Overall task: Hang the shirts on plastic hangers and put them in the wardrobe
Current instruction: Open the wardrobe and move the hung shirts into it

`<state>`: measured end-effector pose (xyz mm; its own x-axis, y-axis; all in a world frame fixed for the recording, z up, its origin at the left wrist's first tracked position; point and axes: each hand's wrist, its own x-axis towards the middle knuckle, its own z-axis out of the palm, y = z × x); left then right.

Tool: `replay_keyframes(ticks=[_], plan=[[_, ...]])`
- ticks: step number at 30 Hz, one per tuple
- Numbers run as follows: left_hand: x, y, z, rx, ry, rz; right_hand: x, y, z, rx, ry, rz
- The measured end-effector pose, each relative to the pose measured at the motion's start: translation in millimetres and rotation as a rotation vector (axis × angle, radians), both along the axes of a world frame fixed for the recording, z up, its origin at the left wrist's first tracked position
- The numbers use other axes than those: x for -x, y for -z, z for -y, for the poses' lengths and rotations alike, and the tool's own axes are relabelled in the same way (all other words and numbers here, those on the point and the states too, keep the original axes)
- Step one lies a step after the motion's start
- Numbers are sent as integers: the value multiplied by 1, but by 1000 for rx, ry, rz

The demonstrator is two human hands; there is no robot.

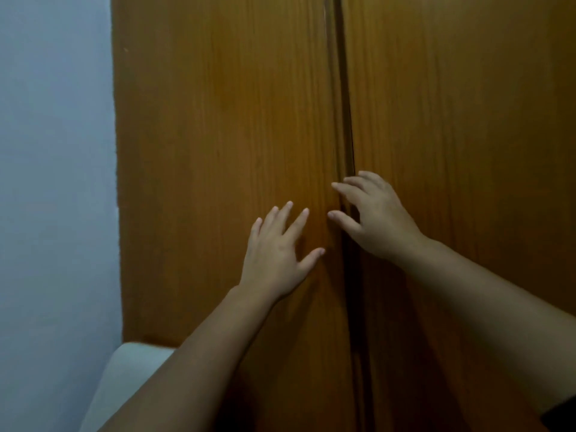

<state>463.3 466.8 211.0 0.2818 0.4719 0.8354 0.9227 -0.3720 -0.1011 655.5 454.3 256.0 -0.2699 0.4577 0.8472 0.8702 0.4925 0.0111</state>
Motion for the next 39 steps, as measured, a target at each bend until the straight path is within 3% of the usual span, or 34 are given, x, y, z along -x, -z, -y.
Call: replay_keyframes(ticks=[5, 10, 17, 21, 27, 32, 39], plan=[[-13, -65, -58, -183, 156, 47, 2, -74, -43, -331, 92, 84], [-16, -134, -77, -273, 248, 110, 5, -149, -51, -427, 111, 48], [-29, -248, -66, -112, 259, 113, 4, -265, -44, -391, 256, 111], [-34, -255, -66, -60, 141, 38, 4, -280, -40, -348, 308, 194], [-35, -255, -70, -47, 131, 27, 0, -281, -42, -346, 386, 358], [-34, -256, -69, -32, 141, 23, -7, -289, -48, -482, 387, 565], [-36, -252, -75, -102, 148, 63, -11, -304, -50, -576, 329, 712]])
